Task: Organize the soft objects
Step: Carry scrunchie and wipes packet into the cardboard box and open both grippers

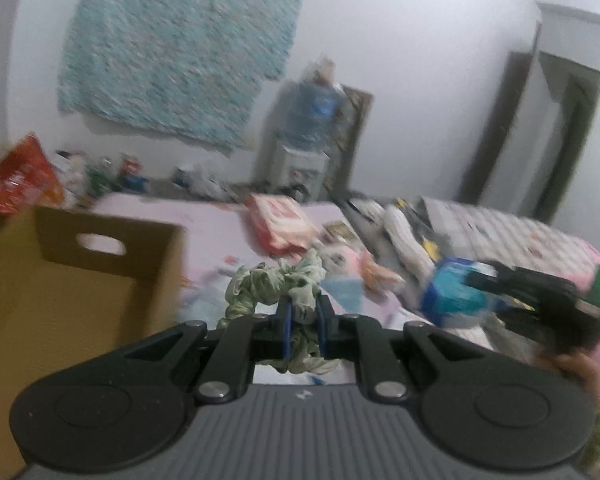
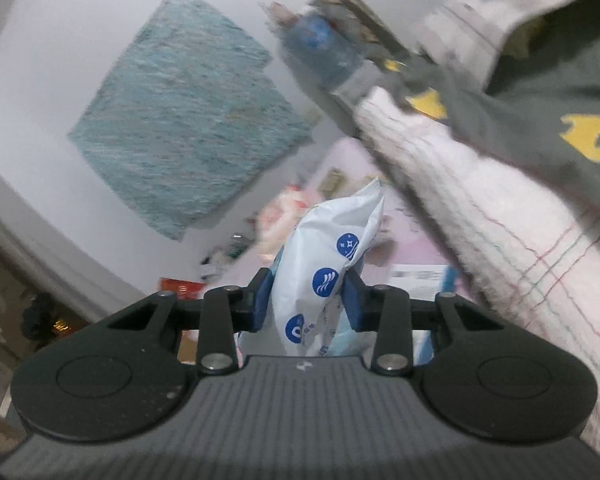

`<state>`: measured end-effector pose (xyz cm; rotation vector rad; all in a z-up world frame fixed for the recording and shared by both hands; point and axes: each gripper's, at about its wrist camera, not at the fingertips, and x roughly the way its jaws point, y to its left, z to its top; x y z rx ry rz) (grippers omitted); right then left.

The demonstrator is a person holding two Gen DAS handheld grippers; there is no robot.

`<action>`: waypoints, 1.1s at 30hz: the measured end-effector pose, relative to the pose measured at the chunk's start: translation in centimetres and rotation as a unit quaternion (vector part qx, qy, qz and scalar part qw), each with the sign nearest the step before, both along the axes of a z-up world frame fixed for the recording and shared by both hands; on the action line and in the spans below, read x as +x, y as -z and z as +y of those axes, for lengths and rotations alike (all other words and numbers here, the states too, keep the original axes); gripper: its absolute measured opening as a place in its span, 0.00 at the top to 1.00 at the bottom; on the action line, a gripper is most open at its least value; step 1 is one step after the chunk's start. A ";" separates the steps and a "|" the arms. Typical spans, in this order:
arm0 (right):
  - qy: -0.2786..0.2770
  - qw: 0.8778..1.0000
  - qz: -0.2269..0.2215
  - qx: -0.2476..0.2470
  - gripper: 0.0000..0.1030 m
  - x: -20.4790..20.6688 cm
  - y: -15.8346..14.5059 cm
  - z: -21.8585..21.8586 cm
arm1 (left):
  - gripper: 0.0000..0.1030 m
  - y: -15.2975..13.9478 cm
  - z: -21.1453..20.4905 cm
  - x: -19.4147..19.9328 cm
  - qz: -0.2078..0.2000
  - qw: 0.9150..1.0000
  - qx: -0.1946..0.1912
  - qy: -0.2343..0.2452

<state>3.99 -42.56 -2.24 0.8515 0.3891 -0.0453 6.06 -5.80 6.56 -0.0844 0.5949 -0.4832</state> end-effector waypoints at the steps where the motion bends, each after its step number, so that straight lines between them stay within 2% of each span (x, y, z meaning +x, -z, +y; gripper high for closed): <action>1: -0.013 1.000 -0.009 -0.001 0.65 -0.3 -0.9 0.7 | 0.87 -0.6 1.2 -0.2 -0.007 1.000 0.000 -0.014; 5: -0.088 0.995 -0.039 0.011 0.65 0.4 -4.0 5.0 | 0.87 -2.8 5.8 -0.6 -0.033 0.997 0.008 -0.072; 9: -0.190 0.980 -0.043 0.041 0.65 4.1 -5.9 11.2 | 0.87 -3.9 9.6 0.6 -0.045 0.991 0.033 -0.125; 13: -0.267 0.962 -0.018 0.053 0.65 9.5 -6.5 18.5 | 0.87 -3.1 12.4 5.2 -0.029 0.982 0.079 -0.167; 16: -0.302 0.952 0.016 0.042 0.66 14.7 -6.1 24.1 | 0.87 -1.2 13.7 10.1 -0.001 0.977 0.122 -0.172; 21: -0.320 0.944 0.085 -0.001 0.66 22.5 -4.2 30.8 | 0.87 2.0 15.3 17.6 0.044 0.973 0.163 -0.156; 24: -0.318 0.940 0.122 -0.030 0.66 26.5 -2.8 33.7 | 0.87 4.3 15.7 21.4 0.069 0.968 0.190 -0.152; 30: -0.325 0.926 0.175 -0.073 0.66 32.5 0.2 39.2 | 0.86 8.3 16.1 25.1 0.101 0.957 0.224 -0.156; 33: -0.332 0.921 0.183 -0.084 0.65 34.1 1.7 40.6 | 0.80 9.3 16.5 26.3 0.114 0.953 0.229 -0.162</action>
